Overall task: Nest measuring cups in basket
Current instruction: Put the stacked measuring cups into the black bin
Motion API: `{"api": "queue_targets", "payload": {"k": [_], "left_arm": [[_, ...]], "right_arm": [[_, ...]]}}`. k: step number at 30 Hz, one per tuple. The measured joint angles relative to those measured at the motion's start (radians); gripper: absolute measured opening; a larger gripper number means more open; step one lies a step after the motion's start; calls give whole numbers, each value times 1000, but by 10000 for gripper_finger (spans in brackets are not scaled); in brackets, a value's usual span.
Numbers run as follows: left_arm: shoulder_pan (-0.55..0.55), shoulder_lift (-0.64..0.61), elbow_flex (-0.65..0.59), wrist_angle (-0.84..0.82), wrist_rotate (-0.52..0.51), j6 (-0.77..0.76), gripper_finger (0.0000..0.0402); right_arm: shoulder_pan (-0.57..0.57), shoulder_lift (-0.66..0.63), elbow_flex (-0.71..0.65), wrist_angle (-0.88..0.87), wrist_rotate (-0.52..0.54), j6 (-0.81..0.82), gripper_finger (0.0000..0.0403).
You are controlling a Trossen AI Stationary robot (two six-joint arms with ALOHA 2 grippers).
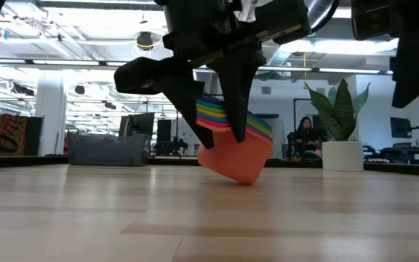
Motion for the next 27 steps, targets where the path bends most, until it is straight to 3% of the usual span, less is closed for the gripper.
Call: {"api": "queue_targets", "payload": {"k": [8,16,21,27], "left_arm": [[-7,0,0,1,46,-4,172],[-16,0,0,11,55,-16,203],[-25,-6,4,29,64,-15,208],[-30,-67,10,10,-1,-3,209]], "right_arm": [[-24,9,-17,92,0,-16,270],[-2,9,-250,595,-33,149,270],[22,9,-364,886,10,227,270],[19,8,-396,965,85,236,276]]}}
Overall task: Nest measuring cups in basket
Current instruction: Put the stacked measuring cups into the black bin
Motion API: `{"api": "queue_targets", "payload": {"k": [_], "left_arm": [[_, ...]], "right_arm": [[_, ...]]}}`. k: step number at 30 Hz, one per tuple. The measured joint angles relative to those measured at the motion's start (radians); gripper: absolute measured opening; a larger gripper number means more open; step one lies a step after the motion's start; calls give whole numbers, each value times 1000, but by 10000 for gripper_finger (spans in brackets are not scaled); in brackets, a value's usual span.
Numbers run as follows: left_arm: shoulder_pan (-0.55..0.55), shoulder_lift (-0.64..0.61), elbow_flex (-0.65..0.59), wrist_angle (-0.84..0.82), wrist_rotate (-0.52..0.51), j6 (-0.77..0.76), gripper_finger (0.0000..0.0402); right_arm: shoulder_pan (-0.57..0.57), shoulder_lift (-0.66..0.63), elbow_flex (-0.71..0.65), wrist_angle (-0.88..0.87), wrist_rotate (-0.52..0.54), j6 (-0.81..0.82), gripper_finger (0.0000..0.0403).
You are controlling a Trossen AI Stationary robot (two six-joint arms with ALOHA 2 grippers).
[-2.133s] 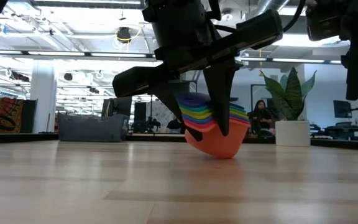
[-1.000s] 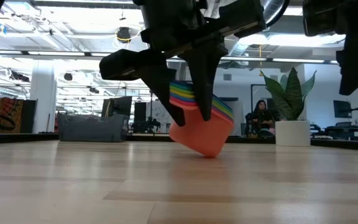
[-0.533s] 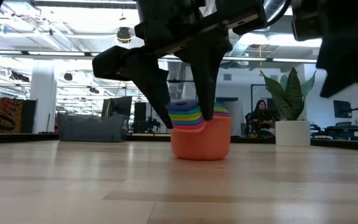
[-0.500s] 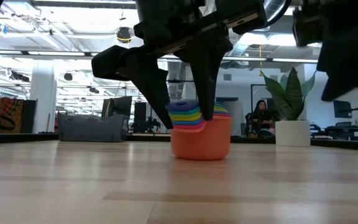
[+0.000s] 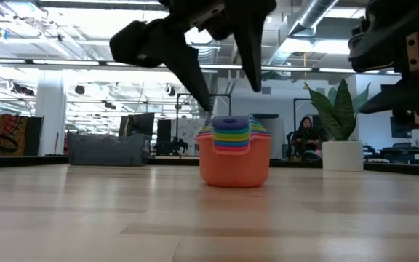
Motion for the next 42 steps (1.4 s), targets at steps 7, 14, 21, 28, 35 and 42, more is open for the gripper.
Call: {"api": "queue_targets", "payload": {"k": [7,14,21,28,35,42], "left_arm": [[2,-30,0,-103,-1,51,209],[23,-135,0,-306,-103,176,209],[77,-270,-89,-351,-125,424,209],[106,-460,-288,-338,-100,518,209],[106,-665,-505,-228,-86,413,209],[97,-739,-574,-132,-88,346,209]], "right_arm": [[-22,67,-2,51,2,6,338],[-24,348,0,497,23,56,368],[-84,582,107,665,22,-7,336],[-111,732,291,690,22,13,334],[-105,777,318,699,32,79,353],[-76,779,317,686,70,85,317]]}}
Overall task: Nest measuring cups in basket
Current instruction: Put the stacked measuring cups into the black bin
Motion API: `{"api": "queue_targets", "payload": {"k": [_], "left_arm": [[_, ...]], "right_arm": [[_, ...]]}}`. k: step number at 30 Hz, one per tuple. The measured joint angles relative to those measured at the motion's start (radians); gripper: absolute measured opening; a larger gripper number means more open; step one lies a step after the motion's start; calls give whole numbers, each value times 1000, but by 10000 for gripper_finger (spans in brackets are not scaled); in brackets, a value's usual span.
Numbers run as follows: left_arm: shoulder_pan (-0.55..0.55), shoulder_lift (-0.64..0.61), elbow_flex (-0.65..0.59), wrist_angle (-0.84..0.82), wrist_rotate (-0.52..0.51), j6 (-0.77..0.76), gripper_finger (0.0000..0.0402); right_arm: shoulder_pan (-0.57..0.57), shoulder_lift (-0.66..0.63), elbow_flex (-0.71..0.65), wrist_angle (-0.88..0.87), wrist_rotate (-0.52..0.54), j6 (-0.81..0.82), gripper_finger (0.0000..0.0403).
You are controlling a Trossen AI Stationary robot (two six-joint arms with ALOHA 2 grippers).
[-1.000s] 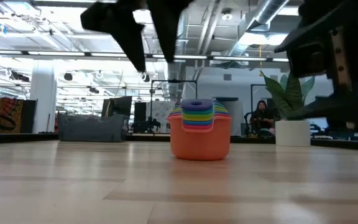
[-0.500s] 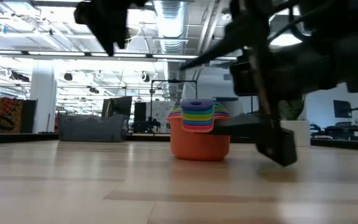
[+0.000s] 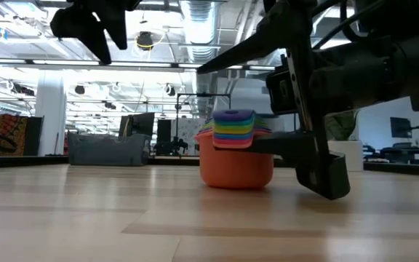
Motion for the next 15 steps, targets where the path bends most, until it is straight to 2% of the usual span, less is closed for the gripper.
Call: {"api": "queue_targets", "payload": {"k": [9,15], "left_arm": [[0,4,0,54,0,-17,209],[0,4,0,53,4,-35,209]], "right_arm": [[6,1,0,-16,6,-15,256],[7,2,-1,-16,4,-37,184]]}}
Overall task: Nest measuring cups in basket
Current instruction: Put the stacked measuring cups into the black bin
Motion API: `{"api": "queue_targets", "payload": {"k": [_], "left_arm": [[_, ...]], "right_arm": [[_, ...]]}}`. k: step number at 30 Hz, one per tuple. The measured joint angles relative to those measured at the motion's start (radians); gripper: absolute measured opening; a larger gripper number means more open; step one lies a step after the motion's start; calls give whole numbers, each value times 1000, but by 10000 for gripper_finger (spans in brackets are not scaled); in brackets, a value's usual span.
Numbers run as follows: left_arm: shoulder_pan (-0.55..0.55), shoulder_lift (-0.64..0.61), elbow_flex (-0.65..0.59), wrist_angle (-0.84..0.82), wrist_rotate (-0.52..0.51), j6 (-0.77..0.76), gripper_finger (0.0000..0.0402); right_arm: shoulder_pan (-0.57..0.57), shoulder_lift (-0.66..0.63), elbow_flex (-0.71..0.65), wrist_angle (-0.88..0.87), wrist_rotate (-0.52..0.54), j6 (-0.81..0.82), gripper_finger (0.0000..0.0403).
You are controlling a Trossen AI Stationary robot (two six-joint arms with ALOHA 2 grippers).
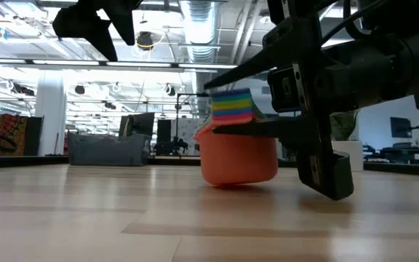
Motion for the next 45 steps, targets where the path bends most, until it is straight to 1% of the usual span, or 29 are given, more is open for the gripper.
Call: {"api": "queue_targets", "payload": {"k": [5,7,10,15,18,22,27,29,34,37,41,45], "left_arm": [[0,0,0,1,1,-3,209],[0,0,0,1,1,-3,209],[0,0,0,1,1,-3,209],[0,0,0,1,0,2,209],[0,-1,1,-2,-16,23,209],[22,-3,39,-59,-29,61,209],[63,-10,107,-152,-46,126,209],[79,-10,138,-204,-46,154,209],[133,-10,206,-312,-47,213,209],[167,-26,235,-359,-49,257,209],[219,-86,237,-371,-48,317,209],[276,-164,237,-379,-54,376,209]], "right_arm": [[0,0,0,0,0,-13,123],[0,0,0,0,0,-17,107],[0,0,0,1,-1,-32,95],[0,0,-1,1,-7,-44,98],[-11,0,-3,27,-34,-71,97],[-51,-9,8,34,-101,-107,95],[-133,-10,51,12,-196,-175,95],[-168,-9,81,-2,-244,-194,95],[-256,-11,195,-124,-365,-274,94],[-311,-14,279,-186,-419,-327,93],[-388,-14,380,-297,-471,-391,93],[-455,-14,463,-375,-502,-444,93]]}}
